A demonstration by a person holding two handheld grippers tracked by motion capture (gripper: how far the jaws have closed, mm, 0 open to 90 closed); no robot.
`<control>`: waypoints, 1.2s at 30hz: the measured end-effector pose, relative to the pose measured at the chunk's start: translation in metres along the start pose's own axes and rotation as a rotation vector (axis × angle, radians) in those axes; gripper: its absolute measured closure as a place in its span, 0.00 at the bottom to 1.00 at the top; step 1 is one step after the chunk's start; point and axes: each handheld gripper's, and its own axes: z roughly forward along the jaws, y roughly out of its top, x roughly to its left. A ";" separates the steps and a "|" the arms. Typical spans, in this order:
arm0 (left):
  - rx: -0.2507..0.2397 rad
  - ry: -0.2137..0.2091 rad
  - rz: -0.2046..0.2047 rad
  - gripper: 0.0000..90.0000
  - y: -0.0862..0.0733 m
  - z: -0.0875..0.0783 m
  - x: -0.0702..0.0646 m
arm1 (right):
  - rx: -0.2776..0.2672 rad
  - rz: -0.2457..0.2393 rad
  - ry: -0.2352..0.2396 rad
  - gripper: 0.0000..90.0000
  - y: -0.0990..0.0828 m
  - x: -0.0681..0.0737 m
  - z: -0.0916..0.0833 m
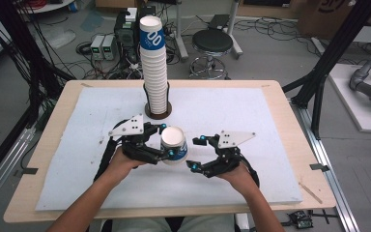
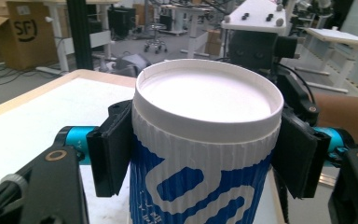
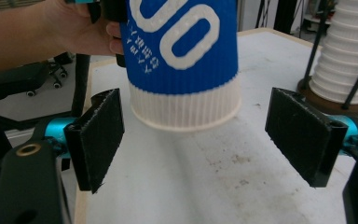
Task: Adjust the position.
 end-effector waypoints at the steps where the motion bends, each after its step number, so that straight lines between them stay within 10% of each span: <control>1: 0.001 -0.013 0.004 0.32 0.000 0.002 -0.001 | -0.001 -0.012 0.003 0.22 0.001 0.000 0.002; 22: -0.046 -0.021 -0.034 0.33 -0.001 0.014 0.013 | 0.017 -0.086 0.013 0.32 0.012 -0.011 0.015; 29: 0.036 0.045 -0.050 0.16 0.005 0.014 0.014 | 0.081 -0.099 0.030 0.33 0.017 -0.016 0.014; 36: 0.117 0.014 -0.017 0.16 0.020 0.008 0.019 | 0.138 -0.127 0.029 0.35 0.026 -0.020 0.004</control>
